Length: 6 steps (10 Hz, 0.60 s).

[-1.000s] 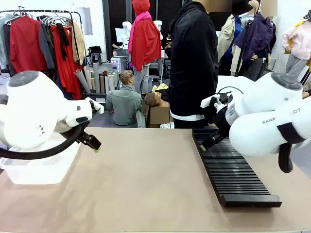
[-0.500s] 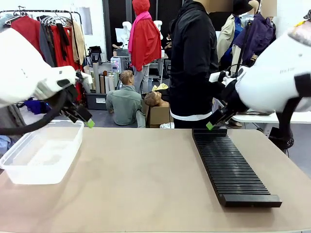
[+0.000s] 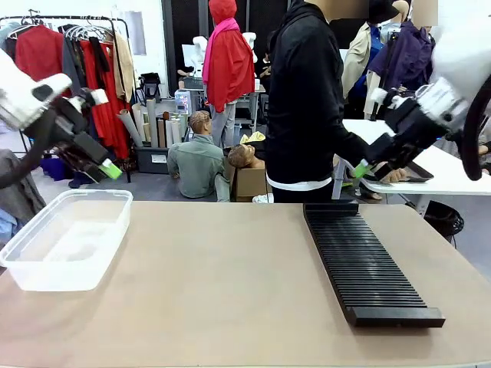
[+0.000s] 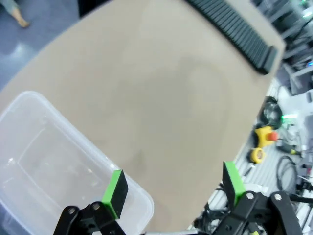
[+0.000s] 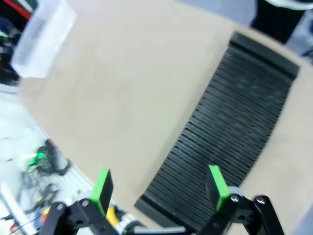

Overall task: Sort PCBs into racks and boxes based on the side picked up.
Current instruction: Pick up the Blank PCB handed by the Human.

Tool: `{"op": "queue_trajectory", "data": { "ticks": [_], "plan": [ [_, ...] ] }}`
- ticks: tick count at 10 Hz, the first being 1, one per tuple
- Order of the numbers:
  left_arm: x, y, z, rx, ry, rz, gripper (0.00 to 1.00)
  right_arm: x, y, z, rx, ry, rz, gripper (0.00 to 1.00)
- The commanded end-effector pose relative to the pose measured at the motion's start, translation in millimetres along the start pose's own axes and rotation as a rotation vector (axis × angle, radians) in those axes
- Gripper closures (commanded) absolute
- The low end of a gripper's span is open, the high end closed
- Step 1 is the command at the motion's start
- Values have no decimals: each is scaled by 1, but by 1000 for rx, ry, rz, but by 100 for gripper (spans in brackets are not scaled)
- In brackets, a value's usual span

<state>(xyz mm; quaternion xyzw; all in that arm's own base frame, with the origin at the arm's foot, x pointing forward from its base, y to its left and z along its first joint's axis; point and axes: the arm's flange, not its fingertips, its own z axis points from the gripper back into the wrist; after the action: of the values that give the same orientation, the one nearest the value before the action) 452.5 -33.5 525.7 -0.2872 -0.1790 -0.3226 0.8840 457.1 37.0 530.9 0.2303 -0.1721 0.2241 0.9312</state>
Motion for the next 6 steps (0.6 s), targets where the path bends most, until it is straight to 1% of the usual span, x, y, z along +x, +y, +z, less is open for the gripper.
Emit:
{"op": "queue_trajectory", "data": {
  "ticks": [1,3,4,5,6],
  "plan": [
    [3,21,33,-118,-37,34,0,-4,-21,28,165,-13,-4,0],
    [-13,34,69,-180,-169,84,0,-23,-45,51,303,-100,-75,0],
    [-22,40,80,-200,-219,111,0,-34,-56,58,369,-128,-102,0],
    [-30,48,89,-228,-269,137,0,-46,-65,63,457,-150,-100,0],
    [-37,55,94,-251,-298,163,0,-56,-72,67,516,-180,-116,0]
  ]
}}
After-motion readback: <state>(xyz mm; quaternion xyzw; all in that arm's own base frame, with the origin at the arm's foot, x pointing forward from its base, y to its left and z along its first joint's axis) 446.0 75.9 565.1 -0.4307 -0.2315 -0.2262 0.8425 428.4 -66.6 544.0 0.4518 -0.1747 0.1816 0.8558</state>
